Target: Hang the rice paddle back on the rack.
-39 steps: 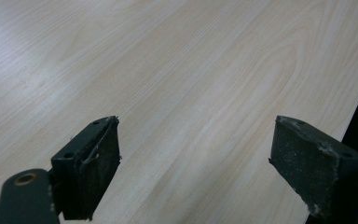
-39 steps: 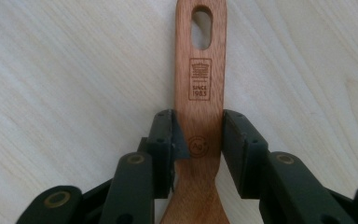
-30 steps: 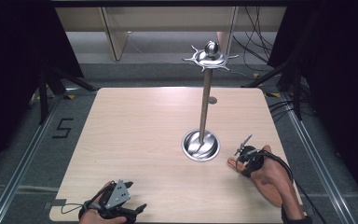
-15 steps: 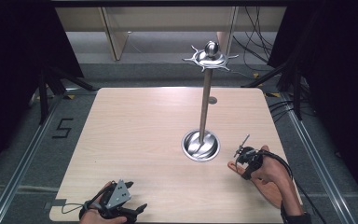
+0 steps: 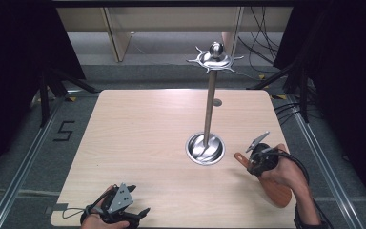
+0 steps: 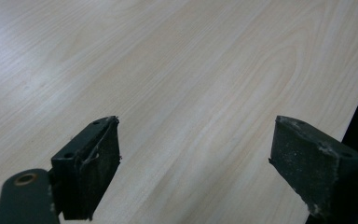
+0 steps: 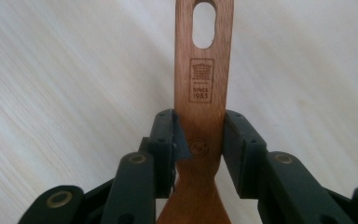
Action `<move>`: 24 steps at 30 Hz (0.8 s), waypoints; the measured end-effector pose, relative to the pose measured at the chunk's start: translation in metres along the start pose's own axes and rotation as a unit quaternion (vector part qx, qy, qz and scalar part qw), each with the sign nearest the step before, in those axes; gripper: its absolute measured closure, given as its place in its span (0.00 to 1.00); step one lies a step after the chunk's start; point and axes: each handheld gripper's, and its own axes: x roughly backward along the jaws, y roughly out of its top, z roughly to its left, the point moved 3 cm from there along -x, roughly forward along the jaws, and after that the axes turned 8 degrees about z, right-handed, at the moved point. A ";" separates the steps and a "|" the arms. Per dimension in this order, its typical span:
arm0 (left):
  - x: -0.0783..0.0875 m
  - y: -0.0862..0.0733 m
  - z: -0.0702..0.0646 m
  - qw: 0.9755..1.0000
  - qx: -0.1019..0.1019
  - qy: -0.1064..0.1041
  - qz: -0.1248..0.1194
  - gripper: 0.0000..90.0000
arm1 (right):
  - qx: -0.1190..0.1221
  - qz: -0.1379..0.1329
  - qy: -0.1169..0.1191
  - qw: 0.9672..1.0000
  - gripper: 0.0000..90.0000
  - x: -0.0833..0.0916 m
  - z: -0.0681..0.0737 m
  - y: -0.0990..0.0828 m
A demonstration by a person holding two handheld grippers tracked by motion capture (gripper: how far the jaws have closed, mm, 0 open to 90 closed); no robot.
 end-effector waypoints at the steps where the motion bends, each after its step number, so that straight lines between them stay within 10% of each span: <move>1: 0.000 -0.001 0.001 1.000 -0.004 0.002 0.001 0.17 | -0.005 -0.012 -0.006 1.000 0.74 0.006 -0.001 -0.001; 11: 0.000 0.000 0.001 1.000 -0.004 0.003 0.002 0.17 | -0.026 -0.146 -0.025 0.989 0.74 0.059 -0.008 -0.012; 24: -0.001 0.000 0.001 1.000 -0.002 0.001 -0.003 0.17 | -0.073 -0.286 -0.023 0.955 0.74 0.095 -0.008 -0.009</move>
